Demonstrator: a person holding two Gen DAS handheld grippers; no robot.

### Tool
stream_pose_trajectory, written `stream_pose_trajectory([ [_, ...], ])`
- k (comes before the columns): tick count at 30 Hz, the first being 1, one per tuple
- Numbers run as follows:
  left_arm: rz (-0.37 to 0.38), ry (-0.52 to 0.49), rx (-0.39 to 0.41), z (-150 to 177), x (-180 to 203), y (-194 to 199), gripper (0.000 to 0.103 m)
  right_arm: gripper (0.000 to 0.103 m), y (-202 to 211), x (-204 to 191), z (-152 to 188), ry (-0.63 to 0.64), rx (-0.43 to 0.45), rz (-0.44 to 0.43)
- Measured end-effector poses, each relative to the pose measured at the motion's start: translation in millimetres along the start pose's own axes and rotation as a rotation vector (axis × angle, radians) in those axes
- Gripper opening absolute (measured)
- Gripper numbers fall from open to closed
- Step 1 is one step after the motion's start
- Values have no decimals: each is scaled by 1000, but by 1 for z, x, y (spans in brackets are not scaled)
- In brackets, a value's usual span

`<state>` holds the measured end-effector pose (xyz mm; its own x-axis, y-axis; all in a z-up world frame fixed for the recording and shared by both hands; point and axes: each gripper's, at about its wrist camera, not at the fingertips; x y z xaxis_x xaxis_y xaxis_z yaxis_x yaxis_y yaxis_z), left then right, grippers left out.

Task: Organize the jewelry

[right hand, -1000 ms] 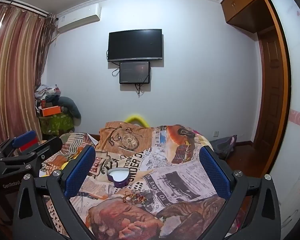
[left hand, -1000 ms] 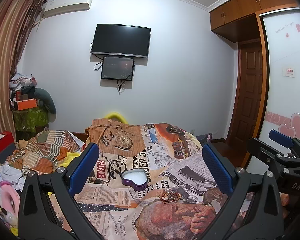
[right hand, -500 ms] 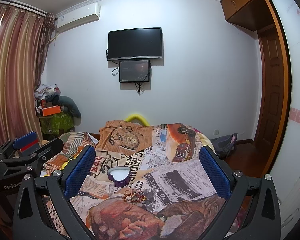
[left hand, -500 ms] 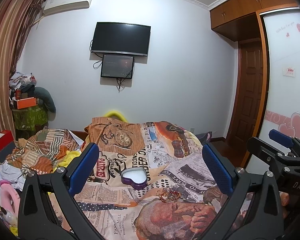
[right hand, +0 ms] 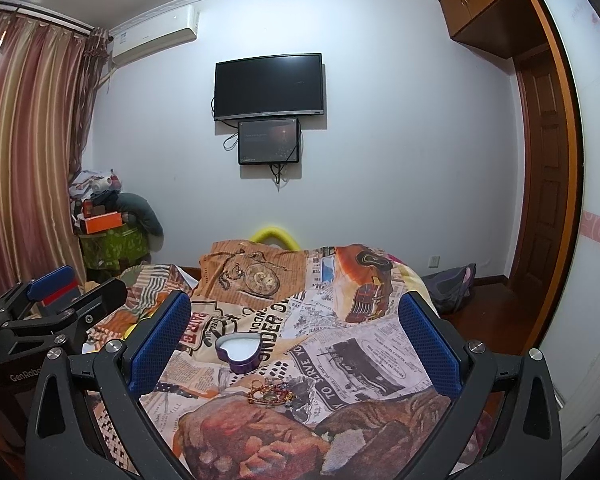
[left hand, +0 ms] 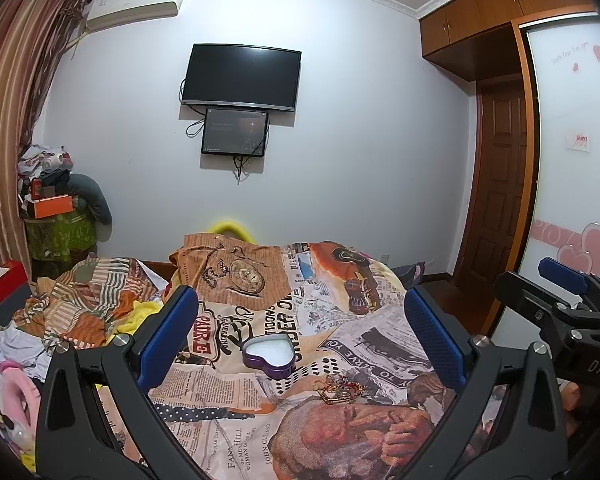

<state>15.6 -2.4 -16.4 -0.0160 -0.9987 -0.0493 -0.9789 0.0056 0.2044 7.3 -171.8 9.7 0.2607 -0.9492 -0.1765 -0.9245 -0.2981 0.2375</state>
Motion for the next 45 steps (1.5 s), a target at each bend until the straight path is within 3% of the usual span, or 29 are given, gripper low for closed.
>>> stream_pose_trajectory([
  [33, -5, 1, -30, 5, -2, -15, 103, 103, -11, 3, 0, -5, -32, 5],
  [39, -23, 7, -92, 14, -10, -41, 103, 103, -29, 9, 9, 1, -76, 30],
  [45, -38, 7, -234, 38, -16, -84, 103, 103, -64, 25, 31, 7, -176, 76],
])
Point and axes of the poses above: each gripper's, at about its wrist camera, not at the fingertips, and y roughly against the way its jaws point, x to its right, z to its underside, and after that the axes turned 9 degrees about -y, right-handed
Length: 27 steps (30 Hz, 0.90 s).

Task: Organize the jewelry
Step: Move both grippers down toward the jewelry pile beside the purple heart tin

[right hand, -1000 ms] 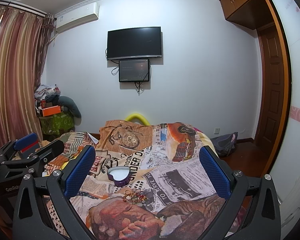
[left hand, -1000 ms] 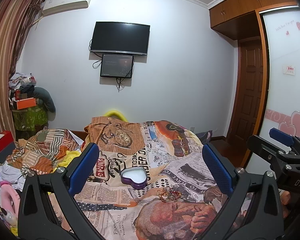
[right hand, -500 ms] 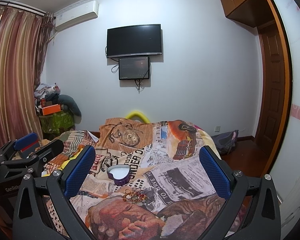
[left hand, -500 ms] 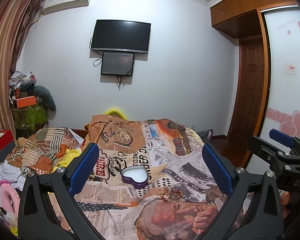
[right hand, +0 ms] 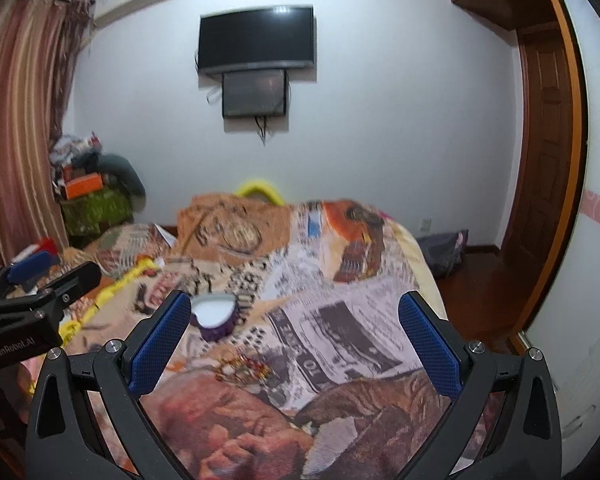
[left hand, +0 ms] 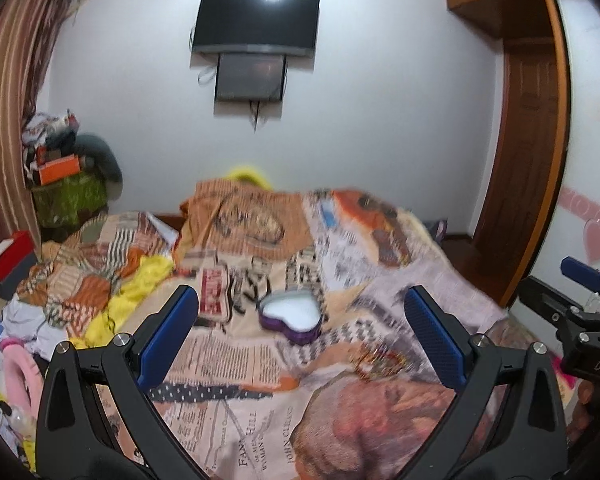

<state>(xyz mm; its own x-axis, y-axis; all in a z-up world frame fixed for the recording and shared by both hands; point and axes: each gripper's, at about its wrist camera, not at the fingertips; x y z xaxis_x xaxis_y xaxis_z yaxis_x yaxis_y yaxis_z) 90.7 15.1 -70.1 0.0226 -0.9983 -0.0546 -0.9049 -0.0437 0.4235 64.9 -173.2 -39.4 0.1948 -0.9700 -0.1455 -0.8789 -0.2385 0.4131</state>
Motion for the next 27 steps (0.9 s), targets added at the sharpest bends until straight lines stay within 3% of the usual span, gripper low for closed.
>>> stream_pose_trajectory([
  [9, -4, -40, -245, 44, 2, -75, 103, 103, -55, 18, 28, 25, -207, 23],
  [14, 56, -38, -351, 62, 5, -104, 97, 101, -74, 28, 42, 47, -296, 8],
  [22, 194, 14, -404, 66, 14, -127, 81, 72, -96, 34, 53, 54, -423, -85],
  [27, 272, -3, -433, 61, 25, -138, 62, 54, -109, 26, 55, 79, -469, -150],
])
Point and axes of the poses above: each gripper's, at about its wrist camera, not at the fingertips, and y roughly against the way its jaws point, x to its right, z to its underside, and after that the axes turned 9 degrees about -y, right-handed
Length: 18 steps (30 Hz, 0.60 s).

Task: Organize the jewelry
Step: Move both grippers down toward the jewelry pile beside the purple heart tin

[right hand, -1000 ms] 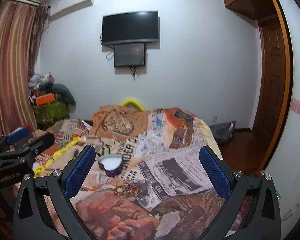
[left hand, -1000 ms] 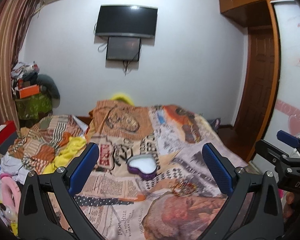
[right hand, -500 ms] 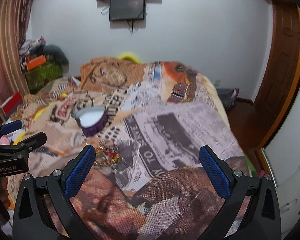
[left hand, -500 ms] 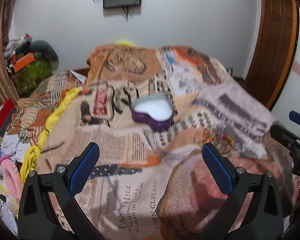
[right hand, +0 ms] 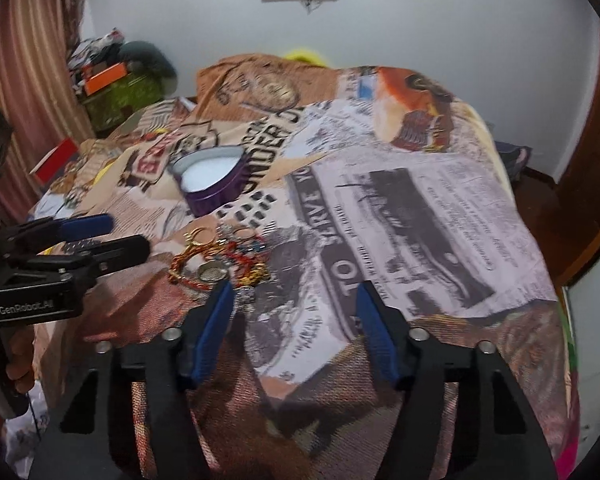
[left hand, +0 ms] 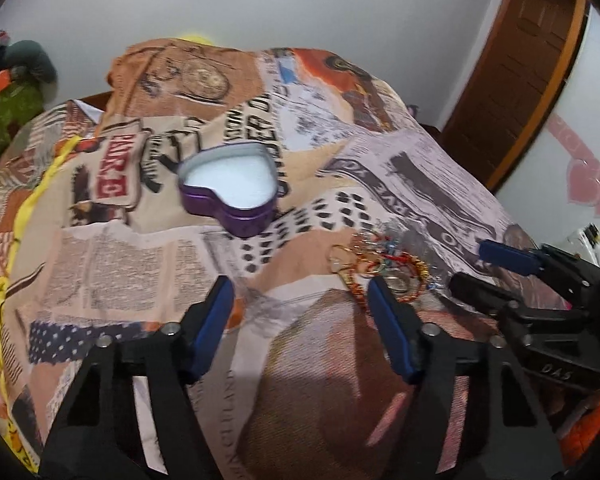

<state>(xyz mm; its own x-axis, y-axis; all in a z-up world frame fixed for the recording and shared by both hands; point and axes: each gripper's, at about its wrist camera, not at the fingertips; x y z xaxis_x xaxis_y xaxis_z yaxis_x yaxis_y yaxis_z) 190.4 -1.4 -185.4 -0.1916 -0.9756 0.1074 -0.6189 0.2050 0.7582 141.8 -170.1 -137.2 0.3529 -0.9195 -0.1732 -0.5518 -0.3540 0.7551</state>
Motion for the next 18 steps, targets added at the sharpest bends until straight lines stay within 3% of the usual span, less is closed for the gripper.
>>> stream_pose_trajectory([
  [9, 47, -31, -37, -14, 2, -21, 29, 35, -14, -9, -4, 51, -57, -66],
  [12, 63, -39, -46, -16, 3, -28, 22, 31, -20, -10, -5, 56, -78, -82],
  [16, 69, -54, -53, -18, 5, -37, 22, 27, -22, -10, -5, 49, -87, -100],
  [18, 72, -51, -54, -19, 5, -41, 21, 19, -24, -10, -4, 50, -93, -105],
])
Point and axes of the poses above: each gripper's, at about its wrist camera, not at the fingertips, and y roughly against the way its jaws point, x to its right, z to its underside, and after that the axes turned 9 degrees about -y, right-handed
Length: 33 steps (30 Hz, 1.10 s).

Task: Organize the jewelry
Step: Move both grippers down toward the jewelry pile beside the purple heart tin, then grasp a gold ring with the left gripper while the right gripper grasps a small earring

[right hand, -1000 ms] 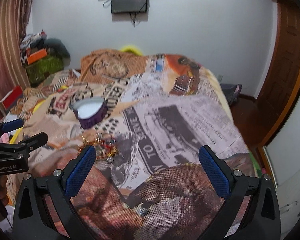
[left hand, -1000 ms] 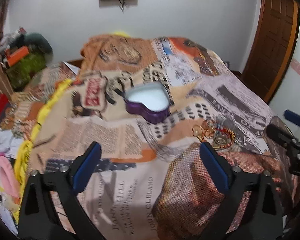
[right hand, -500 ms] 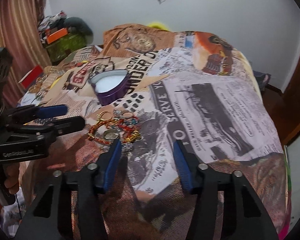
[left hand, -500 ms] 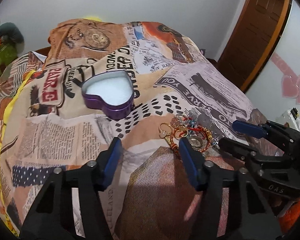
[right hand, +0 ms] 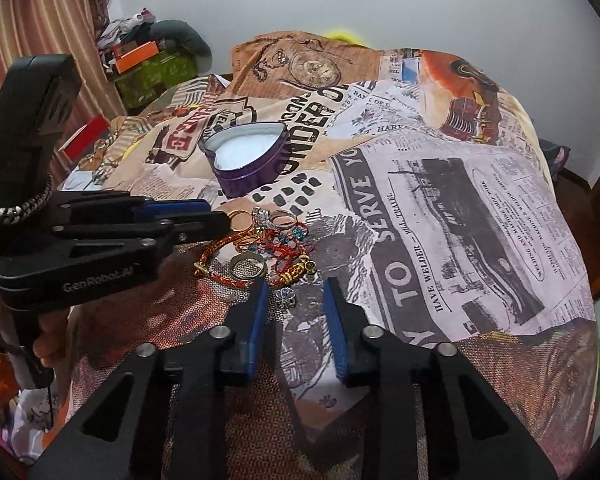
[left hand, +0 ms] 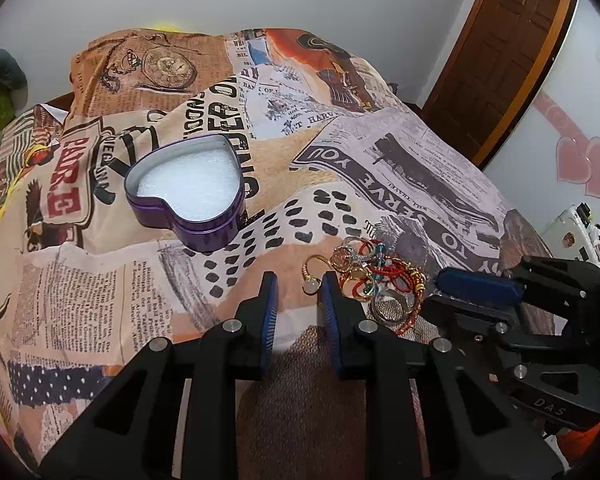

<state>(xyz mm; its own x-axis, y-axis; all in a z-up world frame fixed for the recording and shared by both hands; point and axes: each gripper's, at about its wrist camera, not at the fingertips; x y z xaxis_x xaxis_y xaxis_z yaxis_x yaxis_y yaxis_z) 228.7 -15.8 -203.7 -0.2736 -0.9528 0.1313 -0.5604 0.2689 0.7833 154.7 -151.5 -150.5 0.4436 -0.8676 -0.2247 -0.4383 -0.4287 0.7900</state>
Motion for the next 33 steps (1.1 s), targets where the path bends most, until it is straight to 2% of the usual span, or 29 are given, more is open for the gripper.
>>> stream_pose_trajectory([
  [2, 2, 8, 1, 1, -2, -2, 17, 14, -1, -1, 0, 5, -3, 1],
  [3, -6, 7, 4, 1, -2, -3, 11, 10, -2, -2, 1, 8, -3, 2],
  [5, -13, 7, 9, 1, -3, -2, 8, 10, -1, -3, 1, 11, 1, 4],
  [11, -13, 1, 27, 2, -1, 8, 7, 8, 5, 2, 0, -12, 27, 13],
  [24, -40, -29, 119, 2, 11, 57, 7, 8, 44, -3, -8, -24, 123, 48],
  [33, -58, -23, 172, 3, 4, 83, 7, 8, 62, -13, -20, -19, 184, 50],
])
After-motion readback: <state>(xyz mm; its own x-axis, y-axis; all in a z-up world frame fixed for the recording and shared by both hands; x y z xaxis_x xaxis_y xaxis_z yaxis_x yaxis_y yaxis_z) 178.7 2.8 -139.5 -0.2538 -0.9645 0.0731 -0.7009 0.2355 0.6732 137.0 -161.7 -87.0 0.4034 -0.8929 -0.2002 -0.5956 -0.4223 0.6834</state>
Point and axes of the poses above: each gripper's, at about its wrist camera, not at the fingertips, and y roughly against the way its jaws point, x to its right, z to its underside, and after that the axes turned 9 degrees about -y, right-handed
